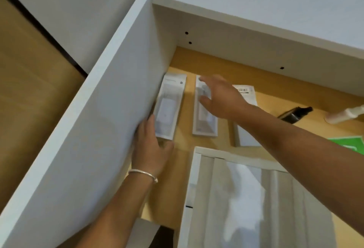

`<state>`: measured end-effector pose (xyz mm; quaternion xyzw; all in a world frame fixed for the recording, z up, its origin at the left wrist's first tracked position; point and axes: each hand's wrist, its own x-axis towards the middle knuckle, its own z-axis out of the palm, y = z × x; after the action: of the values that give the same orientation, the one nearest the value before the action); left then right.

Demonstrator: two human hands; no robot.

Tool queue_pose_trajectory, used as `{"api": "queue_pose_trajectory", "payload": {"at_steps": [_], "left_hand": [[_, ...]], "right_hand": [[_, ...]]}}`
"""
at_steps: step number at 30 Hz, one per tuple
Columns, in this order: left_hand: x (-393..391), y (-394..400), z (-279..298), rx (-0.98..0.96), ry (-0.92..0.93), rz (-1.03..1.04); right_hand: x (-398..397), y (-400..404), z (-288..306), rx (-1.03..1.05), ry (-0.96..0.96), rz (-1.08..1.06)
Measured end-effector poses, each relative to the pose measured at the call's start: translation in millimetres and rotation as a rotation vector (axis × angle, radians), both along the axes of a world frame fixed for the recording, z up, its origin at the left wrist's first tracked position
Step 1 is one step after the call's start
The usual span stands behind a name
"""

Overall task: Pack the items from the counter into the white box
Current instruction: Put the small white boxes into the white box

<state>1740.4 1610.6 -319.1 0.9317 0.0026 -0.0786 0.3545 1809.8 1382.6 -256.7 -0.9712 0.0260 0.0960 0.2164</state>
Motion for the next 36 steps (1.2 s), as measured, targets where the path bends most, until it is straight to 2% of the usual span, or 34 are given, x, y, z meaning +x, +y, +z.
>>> {"api": "queue_pose_trajectory", "payload": {"at_steps": [7, 12, 15, 20, 23, 25, 29, 32, 36], "left_hand": [[12, -8, -20, 0.099, 0.011, 0.006], [23, -14, -19, 0.093, 0.084, 0.021], [24, -15, -13, 0.055, 0.046, 0.032], [13, -6, 17, -0.114, -0.066, 0.099], [-11, 4, 50, -0.079, -0.165, 0.087], [-36, 10, 77, -0.127, -0.185, 0.048], [-104, 12, 127, -0.169, -0.095, -0.025], [-156, 2, 146, -0.055, -0.077, -0.084], [-210, -21, 153, 0.085, -0.134, -0.173]], "right_hand": [[84, 25, -52, -0.022, 0.165, 0.147], [97, 26, -65, 0.011, 0.164, 0.152], [91, 25, -59, 0.068, 0.182, 0.168], [57, 23, -17, 0.372, 0.130, 0.149], [26, 15, 24, 0.509, 0.038, 0.056], [-2, 1, 48, 0.462, -0.043, 0.006], [-67, -45, 73, 0.327, -0.160, -0.039], [-112, -81, 73, 0.258, -0.178, -0.078], [-159, -115, 63, 0.282, -0.197, -0.152]]}}
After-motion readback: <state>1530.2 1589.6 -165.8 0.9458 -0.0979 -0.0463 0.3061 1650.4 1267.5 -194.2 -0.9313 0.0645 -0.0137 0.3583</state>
